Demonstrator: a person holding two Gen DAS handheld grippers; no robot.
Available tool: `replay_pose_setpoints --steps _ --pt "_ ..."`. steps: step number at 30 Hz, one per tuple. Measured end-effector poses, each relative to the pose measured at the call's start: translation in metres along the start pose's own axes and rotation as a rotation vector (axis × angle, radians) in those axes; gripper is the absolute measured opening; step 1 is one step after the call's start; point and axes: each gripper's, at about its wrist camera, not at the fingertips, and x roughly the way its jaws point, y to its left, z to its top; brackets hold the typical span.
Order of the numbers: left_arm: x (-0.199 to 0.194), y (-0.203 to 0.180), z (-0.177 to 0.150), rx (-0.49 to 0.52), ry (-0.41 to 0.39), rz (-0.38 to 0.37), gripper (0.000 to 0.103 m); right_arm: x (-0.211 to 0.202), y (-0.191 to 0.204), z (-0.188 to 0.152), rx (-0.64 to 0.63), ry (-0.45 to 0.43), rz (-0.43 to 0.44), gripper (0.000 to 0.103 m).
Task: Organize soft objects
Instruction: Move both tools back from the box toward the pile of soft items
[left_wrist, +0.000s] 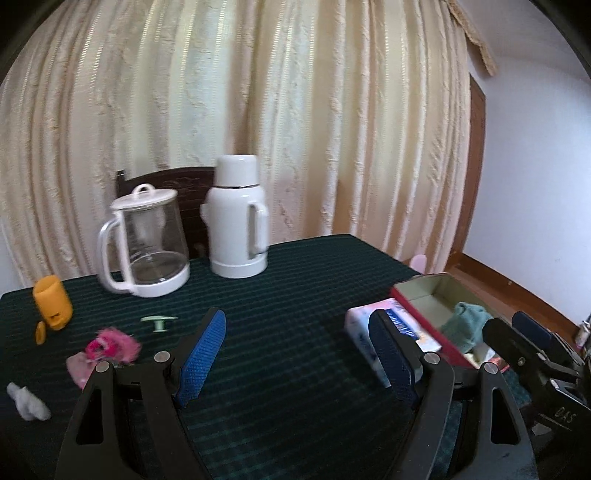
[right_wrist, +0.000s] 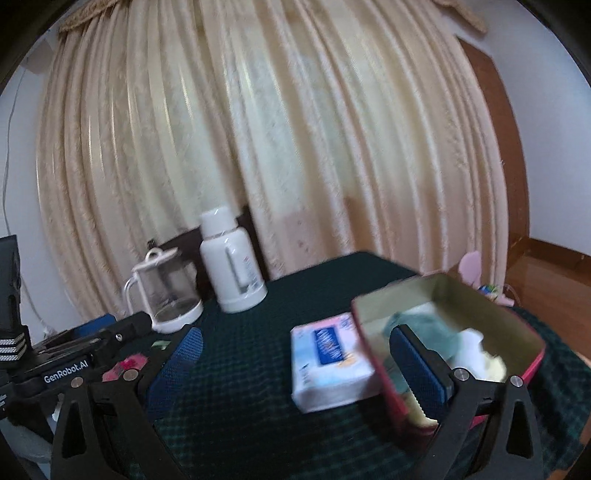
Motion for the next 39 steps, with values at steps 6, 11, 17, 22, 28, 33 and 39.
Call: replay_pose_setpoints --steps 6,11,17,22,28,33,39 --pt "-0.018 0.035 -0.008 -0.035 -0.005 0.054 0.08 0.014 0.032 -0.008 -0.03 0.091 0.05 0.103" --pt "-0.037 0.067 -0.016 -0.061 -0.021 0.114 0.081 0.023 0.062 -0.015 -0.055 0.153 0.117 0.103" --pt "-0.057 0.118 -0.027 -0.106 -0.035 0.208 0.081 0.032 0.099 -0.027 -0.085 0.221 0.197 0.103" --pt "-0.078 0.176 -0.037 -0.198 -0.053 0.305 0.081 0.042 0.124 -0.034 -0.098 0.274 0.255 0.103" --pt "-0.097 0.237 -0.052 -0.312 -0.052 0.41 0.081 0.056 0.158 -0.046 -0.121 0.345 0.325 0.103" --pt "-0.109 0.269 -0.062 -0.368 -0.051 0.457 0.081 0.069 0.184 -0.052 -0.144 0.413 0.375 0.103" --pt "-0.117 0.301 -0.075 -0.436 -0.037 0.497 0.081 0.082 0.207 -0.056 -0.178 0.461 0.401 0.103"
